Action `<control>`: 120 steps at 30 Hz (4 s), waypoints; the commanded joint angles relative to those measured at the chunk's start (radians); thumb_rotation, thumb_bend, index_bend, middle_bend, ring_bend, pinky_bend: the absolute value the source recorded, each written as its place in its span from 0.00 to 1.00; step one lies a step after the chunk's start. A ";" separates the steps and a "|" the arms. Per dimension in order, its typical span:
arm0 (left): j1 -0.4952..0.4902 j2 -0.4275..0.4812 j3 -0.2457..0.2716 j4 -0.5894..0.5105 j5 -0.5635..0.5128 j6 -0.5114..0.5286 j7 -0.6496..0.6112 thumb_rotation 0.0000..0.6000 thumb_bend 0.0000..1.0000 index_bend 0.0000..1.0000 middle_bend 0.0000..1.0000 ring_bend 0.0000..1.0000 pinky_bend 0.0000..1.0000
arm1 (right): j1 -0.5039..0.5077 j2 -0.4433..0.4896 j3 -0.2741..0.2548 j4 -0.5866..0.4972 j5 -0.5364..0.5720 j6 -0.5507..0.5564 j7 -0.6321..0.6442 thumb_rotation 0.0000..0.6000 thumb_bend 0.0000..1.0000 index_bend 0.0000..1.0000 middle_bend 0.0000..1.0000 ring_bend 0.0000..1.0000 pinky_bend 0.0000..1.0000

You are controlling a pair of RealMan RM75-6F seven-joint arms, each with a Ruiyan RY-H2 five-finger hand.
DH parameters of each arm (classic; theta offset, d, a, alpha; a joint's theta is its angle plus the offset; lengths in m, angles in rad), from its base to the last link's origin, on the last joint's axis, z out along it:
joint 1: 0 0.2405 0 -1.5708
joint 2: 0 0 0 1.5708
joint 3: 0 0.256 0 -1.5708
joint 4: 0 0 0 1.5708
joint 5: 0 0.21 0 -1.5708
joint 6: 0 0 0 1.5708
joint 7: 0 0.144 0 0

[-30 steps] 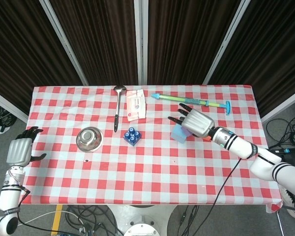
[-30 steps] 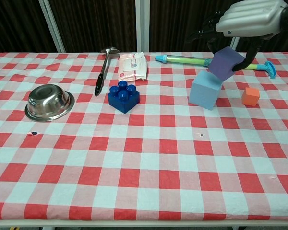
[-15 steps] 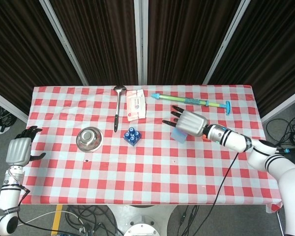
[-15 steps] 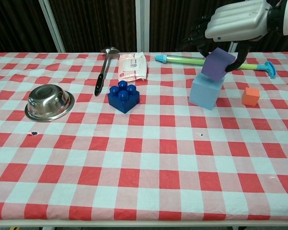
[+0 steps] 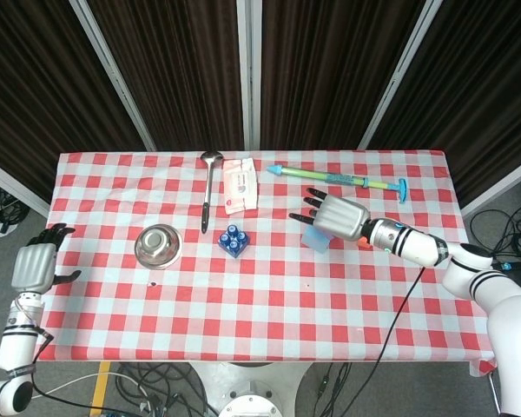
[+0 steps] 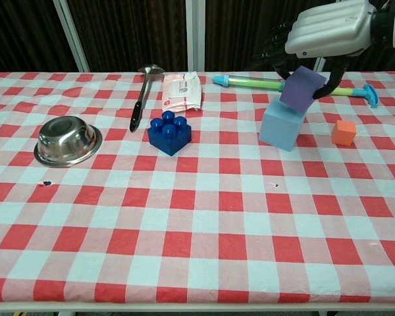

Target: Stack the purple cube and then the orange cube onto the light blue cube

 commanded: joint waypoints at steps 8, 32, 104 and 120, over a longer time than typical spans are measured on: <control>0.001 -0.002 -0.002 0.011 -0.006 -0.005 -0.003 1.00 0.06 0.29 0.26 0.22 0.31 | 0.006 -0.030 -0.019 0.052 -0.002 0.013 0.035 1.00 0.09 0.06 0.47 0.13 0.11; 0.002 -0.008 -0.009 0.033 -0.021 -0.015 -0.002 1.00 0.06 0.29 0.26 0.22 0.31 | 0.033 -0.089 -0.068 0.163 -0.022 0.043 0.128 1.00 0.08 0.06 0.47 0.13 0.13; 0.012 0.069 0.003 -0.113 0.061 0.051 -0.098 1.00 0.06 0.30 0.26 0.22 0.31 | -0.310 -0.083 0.253 -0.675 1.451 0.132 -1.103 1.00 0.04 0.06 0.38 0.13 0.04; 0.009 0.064 0.005 -0.102 0.058 0.044 -0.111 1.00 0.06 0.30 0.26 0.22 0.31 | -0.296 -0.127 0.332 -0.541 1.373 0.051 -1.060 1.00 0.04 0.09 0.38 0.13 0.01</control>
